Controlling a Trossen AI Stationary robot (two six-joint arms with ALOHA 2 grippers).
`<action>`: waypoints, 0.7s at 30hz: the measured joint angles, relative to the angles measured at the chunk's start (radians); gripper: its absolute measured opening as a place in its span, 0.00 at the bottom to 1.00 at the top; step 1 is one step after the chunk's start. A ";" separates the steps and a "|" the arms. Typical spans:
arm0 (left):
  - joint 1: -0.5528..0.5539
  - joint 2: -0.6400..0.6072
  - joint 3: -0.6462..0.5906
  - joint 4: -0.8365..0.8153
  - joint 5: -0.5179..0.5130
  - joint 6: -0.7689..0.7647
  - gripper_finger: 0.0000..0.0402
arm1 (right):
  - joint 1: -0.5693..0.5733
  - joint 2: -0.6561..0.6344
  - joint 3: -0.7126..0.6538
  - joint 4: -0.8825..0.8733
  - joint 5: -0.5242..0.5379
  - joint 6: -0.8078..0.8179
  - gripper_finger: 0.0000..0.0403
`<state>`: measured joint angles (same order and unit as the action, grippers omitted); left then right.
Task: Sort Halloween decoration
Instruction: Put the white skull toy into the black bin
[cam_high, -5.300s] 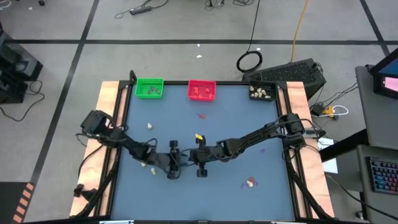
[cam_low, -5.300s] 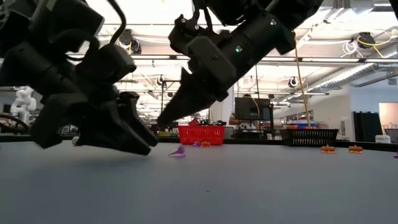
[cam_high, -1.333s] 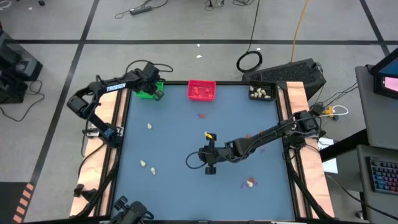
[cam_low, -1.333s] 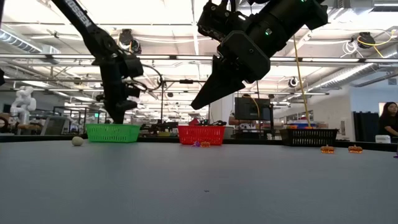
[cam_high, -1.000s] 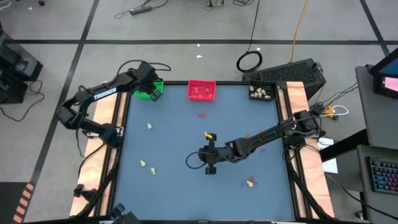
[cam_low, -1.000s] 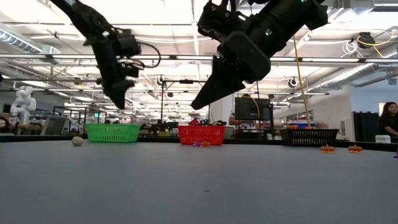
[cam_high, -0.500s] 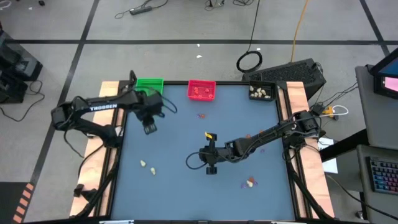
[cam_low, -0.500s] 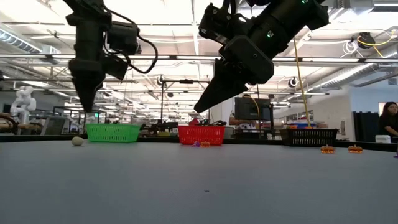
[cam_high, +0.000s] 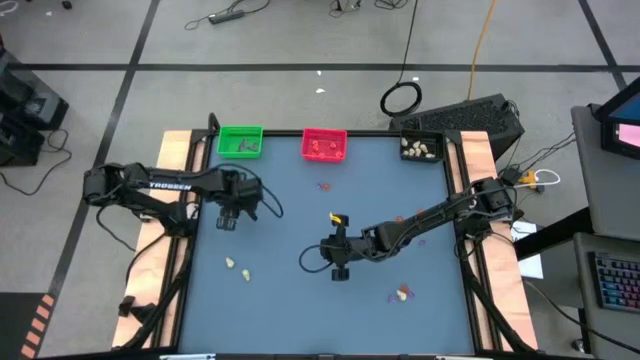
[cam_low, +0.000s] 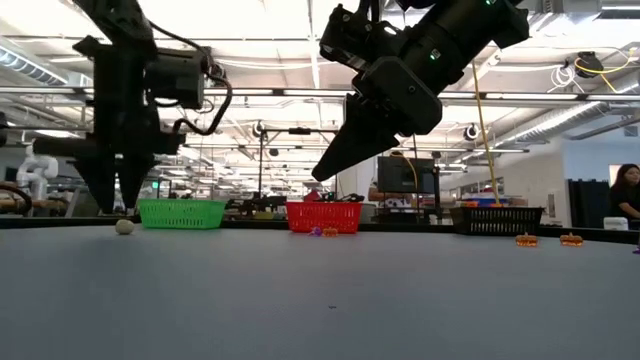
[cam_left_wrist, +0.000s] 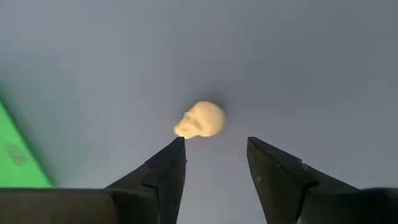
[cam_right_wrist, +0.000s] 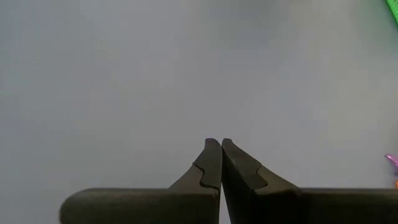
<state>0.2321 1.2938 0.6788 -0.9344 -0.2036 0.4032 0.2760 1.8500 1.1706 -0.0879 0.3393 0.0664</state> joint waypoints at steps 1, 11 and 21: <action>0.000 0.000 -0.012 0.014 -0.010 0.031 0.45 | 0.000 0.000 0.000 0.000 0.000 0.000 0.00; 0.000 0.002 -0.087 0.129 -0.072 0.165 0.45 | 0.000 0.000 0.000 0.000 0.000 0.000 0.00; 0.002 0.002 -0.128 0.177 -0.124 0.268 0.45 | 0.000 0.000 0.000 0.000 0.000 0.000 0.00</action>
<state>0.2340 1.2961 0.5506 -0.7576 -0.3274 0.6716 0.2764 1.8500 1.1706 -0.0875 0.3393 0.0662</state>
